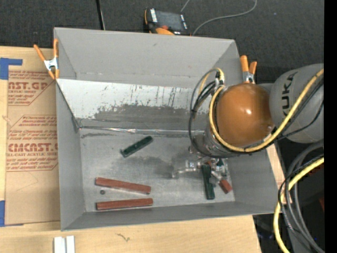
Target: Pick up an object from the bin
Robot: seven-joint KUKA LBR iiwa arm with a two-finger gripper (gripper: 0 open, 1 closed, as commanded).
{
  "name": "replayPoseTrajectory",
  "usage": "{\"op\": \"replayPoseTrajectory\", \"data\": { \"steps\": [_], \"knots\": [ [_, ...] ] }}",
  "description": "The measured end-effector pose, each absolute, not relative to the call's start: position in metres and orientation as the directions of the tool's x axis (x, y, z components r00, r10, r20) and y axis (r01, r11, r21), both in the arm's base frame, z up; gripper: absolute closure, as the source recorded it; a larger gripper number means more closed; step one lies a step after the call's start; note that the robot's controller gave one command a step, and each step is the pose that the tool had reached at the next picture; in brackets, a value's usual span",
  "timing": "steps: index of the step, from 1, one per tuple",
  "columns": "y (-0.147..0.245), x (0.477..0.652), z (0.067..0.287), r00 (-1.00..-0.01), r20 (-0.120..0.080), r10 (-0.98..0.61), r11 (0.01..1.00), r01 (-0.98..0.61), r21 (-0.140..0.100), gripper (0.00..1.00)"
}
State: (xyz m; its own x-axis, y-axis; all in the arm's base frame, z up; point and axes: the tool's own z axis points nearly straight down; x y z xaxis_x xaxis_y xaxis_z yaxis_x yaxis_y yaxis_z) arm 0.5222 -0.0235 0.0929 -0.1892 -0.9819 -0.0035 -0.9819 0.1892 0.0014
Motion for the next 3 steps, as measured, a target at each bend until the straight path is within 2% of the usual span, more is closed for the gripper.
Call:
{"op": "replayPoseTrajectory", "data": {
  "steps": [1,2,3],
  "knots": [
    [-0.0944,0.5759,0.0691,-0.202,-0.001,-0.979,0.202,-0.979,-0.003,0.00],
    [-0.0917,0.5723,0.0705,-0.221,-0.005,-0.975,0.221,-0.975,-0.003,0.00],
    [-0.0923,0.5720,0.0704,-0.222,-0.004,-0.975,0.222,-0.975,-0.001,1.00]
  ]
}}
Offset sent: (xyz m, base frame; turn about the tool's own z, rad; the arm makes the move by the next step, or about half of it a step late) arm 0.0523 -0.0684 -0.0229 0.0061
